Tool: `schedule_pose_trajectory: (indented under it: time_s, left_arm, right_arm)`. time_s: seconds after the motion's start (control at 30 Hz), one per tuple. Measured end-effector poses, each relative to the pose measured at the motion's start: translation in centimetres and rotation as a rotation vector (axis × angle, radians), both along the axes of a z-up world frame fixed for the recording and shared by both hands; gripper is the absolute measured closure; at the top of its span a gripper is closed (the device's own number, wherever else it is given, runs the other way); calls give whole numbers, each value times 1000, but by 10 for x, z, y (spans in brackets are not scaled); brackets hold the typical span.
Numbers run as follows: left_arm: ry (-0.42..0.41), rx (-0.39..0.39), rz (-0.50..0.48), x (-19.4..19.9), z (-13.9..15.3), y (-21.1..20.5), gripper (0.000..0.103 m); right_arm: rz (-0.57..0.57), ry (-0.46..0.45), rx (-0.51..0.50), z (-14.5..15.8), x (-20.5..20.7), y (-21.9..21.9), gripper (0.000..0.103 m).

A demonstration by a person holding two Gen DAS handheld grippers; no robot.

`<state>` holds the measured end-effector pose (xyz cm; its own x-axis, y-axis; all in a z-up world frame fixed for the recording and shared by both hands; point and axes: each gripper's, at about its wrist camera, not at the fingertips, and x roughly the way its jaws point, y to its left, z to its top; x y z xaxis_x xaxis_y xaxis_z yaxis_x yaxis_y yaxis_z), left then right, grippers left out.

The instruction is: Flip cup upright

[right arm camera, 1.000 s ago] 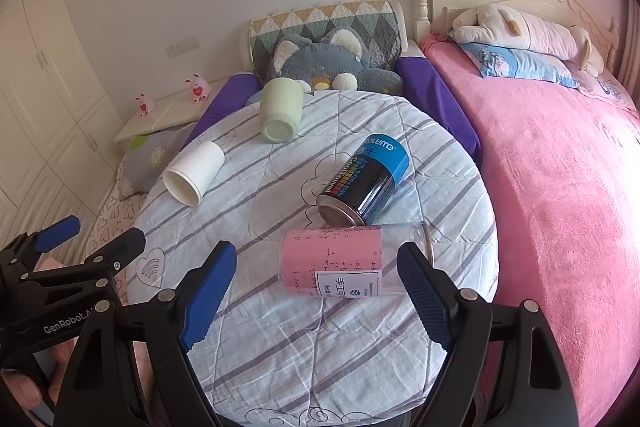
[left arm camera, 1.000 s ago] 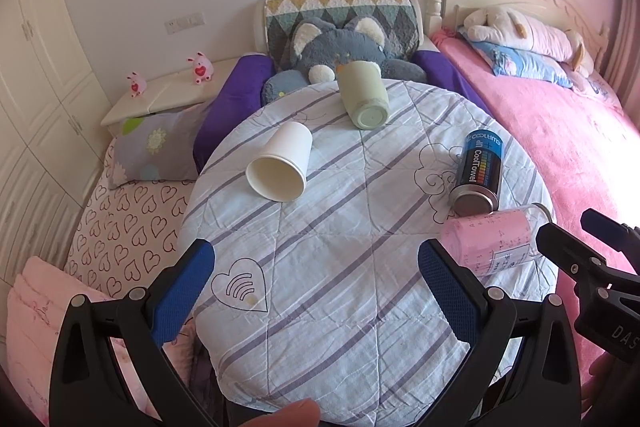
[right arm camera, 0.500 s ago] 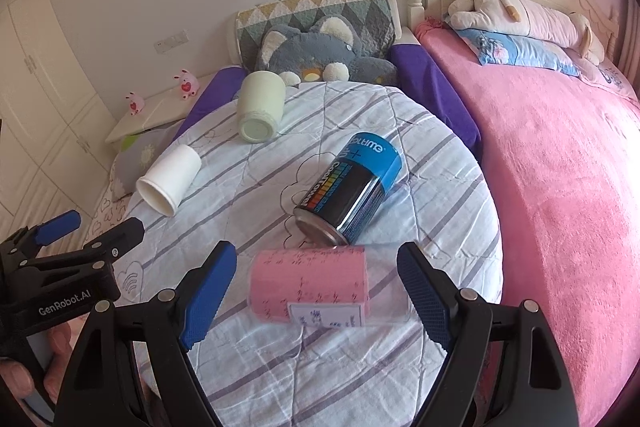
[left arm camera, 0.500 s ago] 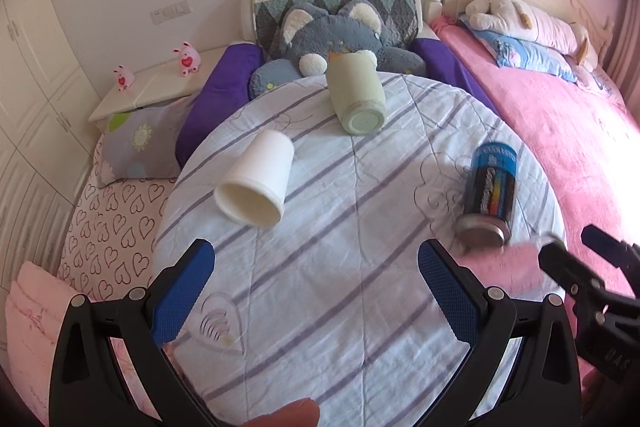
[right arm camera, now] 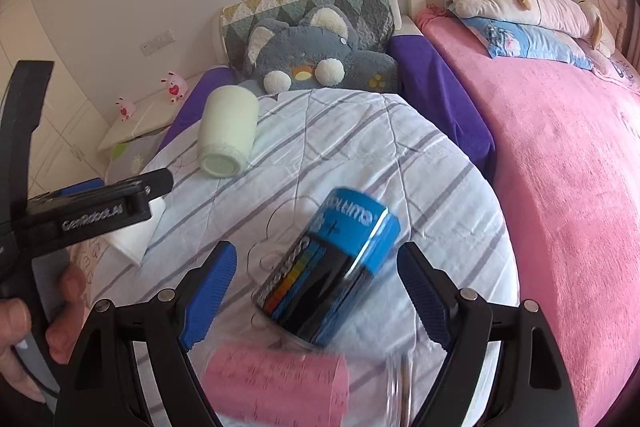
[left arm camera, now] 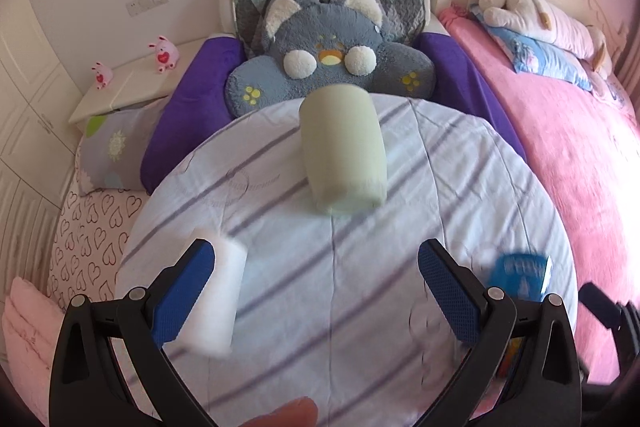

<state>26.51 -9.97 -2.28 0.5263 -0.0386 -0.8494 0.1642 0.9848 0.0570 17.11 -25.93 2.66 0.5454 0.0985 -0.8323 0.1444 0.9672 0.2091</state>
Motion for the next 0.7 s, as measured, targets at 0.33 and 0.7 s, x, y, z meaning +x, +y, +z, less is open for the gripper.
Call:
schedule_pose_trajectory:
  time_s: [0.33, 0.7]
  left_arm:
    - [62, 30, 37, 66, -24, -12, 0]
    - [163, -29, 51, 112, -44, -27, 0]
  right_arm:
    - [16, 44, -22, -13, 64, -6, 19]
    - [25, 61, 6, -20, 91, -12, 19]
